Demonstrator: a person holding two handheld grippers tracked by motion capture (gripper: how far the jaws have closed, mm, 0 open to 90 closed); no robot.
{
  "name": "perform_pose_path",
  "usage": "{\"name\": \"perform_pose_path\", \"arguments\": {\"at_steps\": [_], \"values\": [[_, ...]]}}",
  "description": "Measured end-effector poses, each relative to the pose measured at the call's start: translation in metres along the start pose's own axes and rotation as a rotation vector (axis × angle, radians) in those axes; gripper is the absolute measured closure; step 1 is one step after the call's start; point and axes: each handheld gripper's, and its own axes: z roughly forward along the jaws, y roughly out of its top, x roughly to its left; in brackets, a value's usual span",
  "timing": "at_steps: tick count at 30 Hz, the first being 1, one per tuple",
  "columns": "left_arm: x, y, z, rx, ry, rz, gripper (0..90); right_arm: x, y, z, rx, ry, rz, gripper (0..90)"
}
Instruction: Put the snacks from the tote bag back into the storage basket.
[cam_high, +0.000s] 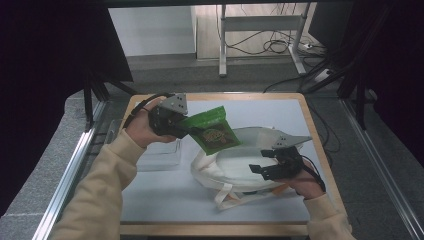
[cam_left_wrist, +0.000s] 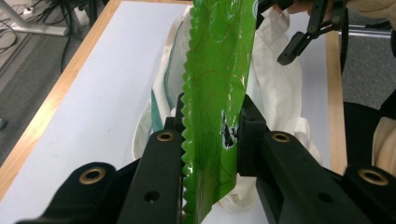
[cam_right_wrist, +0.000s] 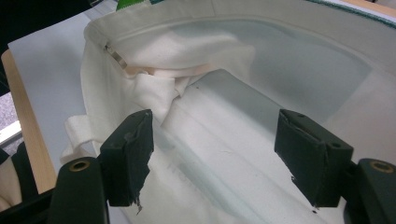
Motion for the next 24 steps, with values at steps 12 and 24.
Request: {"name": "perform_pose_path", "arguments": {"at_steps": [12, 24], "values": [[0.013, -0.006, -0.014, 0.011, 0.030, -0.028, 75.8, 0.000, -0.001, 0.001, 0.008, -0.007, 0.007, 28.0], [0.030, -0.022, -0.029, 0.044, 0.076, -0.075, 75.8, 0.000, 0.000, 0.003, 0.016, -0.010, 0.011, 28.0]]}}
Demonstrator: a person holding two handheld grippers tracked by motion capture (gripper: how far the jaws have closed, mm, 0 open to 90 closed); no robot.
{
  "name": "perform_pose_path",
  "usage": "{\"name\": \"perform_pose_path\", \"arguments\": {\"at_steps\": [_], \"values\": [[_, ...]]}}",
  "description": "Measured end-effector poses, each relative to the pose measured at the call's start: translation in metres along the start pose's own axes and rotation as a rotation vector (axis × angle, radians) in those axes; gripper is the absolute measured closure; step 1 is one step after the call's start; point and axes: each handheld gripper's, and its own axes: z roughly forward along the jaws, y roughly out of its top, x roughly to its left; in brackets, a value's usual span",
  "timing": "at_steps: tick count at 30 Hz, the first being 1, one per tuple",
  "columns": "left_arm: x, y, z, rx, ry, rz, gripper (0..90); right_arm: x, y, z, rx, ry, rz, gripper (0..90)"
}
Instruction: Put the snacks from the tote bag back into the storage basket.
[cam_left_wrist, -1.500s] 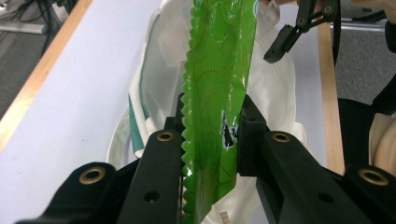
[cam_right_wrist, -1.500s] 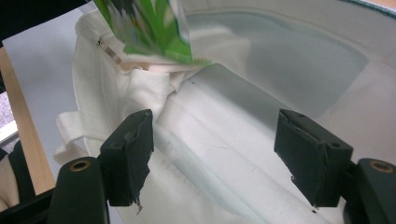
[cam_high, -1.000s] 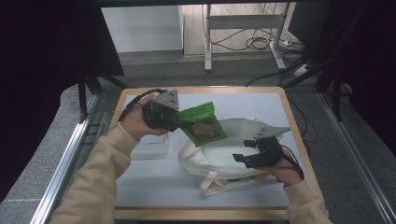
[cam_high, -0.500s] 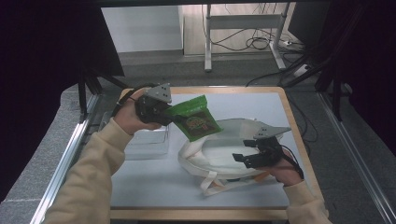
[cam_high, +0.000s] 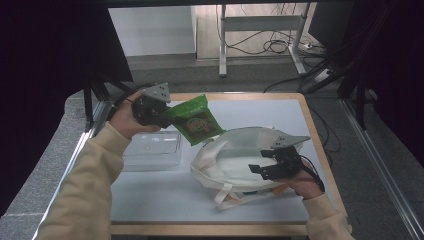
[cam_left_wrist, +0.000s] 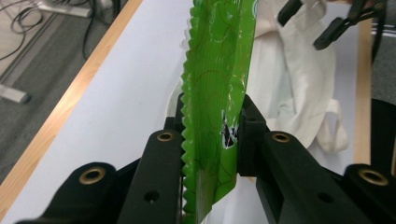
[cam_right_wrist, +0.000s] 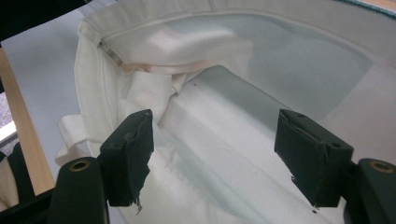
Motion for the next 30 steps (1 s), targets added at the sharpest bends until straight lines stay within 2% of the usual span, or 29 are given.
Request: {"name": "perform_pose_path", "arguments": {"at_steps": [10, 11, 30], "values": [[0.013, -0.013, -0.008, 0.012, 0.027, -0.036, 75.8, 0.000, 0.000, 0.002, 0.001, -0.005, 0.008, 28.0], [0.014, -0.015, -0.009, 0.025, 0.039, -0.038, 75.7, 0.000, 0.001, 0.001, -0.001, -0.003, 0.009, 27.8], [0.037, -0.039, -0.015, 0.046, 0.054, -0.087, 75.8, -0.001, 0.000, 0.006, 0.013, -0.008, 0.012, 26.7]]}}
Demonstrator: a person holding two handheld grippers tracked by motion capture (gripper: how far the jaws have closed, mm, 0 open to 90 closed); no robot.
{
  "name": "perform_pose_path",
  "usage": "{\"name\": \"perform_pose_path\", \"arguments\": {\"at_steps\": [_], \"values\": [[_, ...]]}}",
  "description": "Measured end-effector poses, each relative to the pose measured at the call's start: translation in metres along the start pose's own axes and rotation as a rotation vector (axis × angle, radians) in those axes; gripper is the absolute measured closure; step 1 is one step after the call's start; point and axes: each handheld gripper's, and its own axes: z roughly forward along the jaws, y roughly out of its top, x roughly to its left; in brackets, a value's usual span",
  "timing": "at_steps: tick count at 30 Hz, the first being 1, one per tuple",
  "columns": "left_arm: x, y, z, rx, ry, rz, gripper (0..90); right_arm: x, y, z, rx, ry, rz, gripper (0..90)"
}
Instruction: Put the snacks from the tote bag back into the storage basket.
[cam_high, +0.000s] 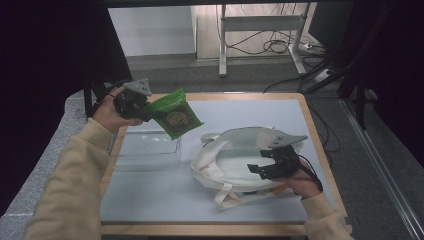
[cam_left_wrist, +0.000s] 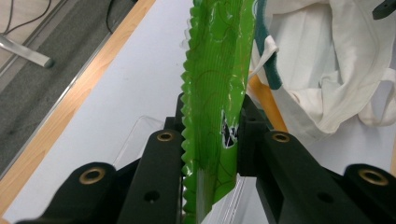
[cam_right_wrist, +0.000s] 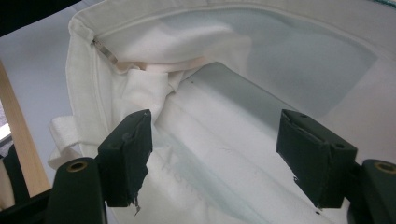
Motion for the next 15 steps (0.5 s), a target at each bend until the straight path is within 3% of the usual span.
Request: {"name": "perform_pose_path", "arguments": {"at_steps": [15], "values": [[0.019, -0.024, -0.017, 0.009, 0.025, -0.044, 75.8, 0.001, 0.000, 0.003, 0.008, 0.000, -0.005, 26.6]]}}
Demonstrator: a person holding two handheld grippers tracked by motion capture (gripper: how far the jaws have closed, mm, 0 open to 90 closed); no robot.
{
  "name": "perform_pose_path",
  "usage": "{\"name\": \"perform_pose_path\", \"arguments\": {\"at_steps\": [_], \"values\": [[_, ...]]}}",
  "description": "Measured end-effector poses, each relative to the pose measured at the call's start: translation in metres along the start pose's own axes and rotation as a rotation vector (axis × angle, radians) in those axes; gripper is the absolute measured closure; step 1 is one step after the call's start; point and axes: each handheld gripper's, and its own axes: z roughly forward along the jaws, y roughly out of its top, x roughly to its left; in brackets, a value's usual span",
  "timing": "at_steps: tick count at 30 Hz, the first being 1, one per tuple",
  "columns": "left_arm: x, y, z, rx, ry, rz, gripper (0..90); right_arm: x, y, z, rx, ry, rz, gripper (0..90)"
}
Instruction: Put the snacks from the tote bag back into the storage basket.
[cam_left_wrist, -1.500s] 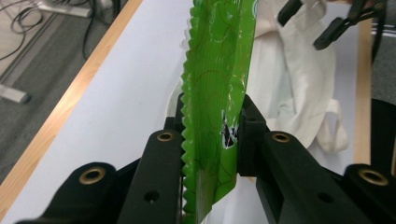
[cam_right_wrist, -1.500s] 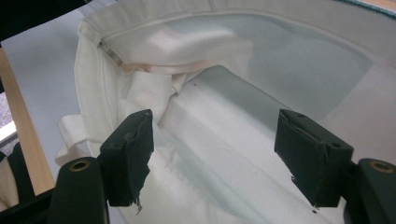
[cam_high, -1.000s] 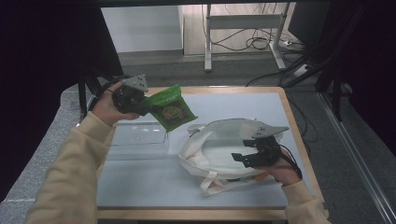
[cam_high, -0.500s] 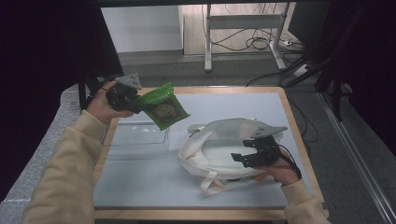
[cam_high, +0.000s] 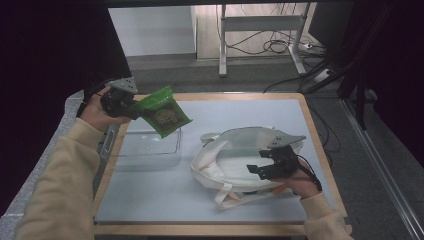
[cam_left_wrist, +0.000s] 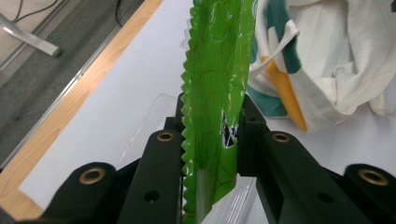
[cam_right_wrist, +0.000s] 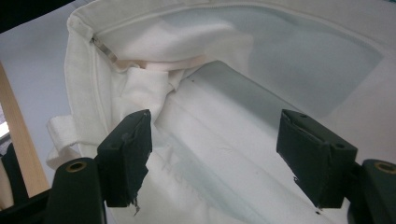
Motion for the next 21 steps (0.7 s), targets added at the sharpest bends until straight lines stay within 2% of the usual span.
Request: {"name": "perform_pose_path", "arguments": {"at_steps": [21], "values": [[0.021, -0.023, -0.006, 0.034, 0.021, -0.040, 75.8, 0.002, 0.001, 0.003, 0.004, 0.003, -0.002, 26.3]]}}
